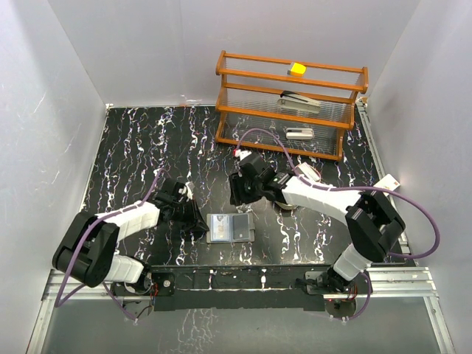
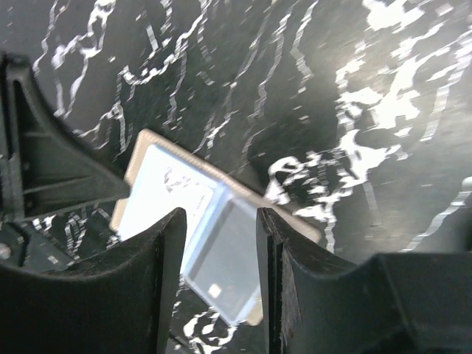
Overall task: Put the credit cards into the card holder
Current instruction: Insert the credit card into the card holder.
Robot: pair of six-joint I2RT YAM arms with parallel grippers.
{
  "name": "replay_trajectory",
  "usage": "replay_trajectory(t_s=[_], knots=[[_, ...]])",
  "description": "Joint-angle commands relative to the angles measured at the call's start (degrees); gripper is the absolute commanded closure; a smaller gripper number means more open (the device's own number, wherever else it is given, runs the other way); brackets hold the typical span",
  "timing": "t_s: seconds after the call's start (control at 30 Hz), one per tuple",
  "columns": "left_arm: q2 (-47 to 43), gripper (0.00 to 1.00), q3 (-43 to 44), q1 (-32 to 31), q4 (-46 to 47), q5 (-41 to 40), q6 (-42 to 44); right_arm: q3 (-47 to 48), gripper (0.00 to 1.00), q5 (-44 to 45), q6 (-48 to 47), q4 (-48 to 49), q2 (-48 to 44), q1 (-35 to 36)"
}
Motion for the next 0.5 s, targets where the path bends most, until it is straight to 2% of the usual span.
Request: replay_trajectory(t_s=[0.0, 0.07, 0.17, 0.33, 0.47], knots=[[0.2, 1.0, 2.2, 0.0, -0.5, 3.4, 1.4, 6.0, 0.58, 10.0, -9.4, -8.3, -2.5, -2.4], [-0.6, 0.99, 2.1, 0.0, -0.7, 3.0, 0.9, 7.7, 0.58, 14.0, -12.2, -11.2, -2.7, -3.1], [-2.8, 0.9, 2.2, 0.0, -1.2, 1.8, -0.2, 8.0, 0.56, 20.3, -16.4, -12.1, -3.6, -3.7], [-6.0, 0.63, 4.2, 0.1, -3.6, 0.0, -0.4, 9.4, 0.52, 30.7, -20.3, -14.6, -3.1, -6.1], [-8.6, 0.54, 6.5, 0.1, -6.9, -1.6, 0.1, 10.7, 0.49, 38.3, -21.7, -16.7, -2.1, -8.7]])
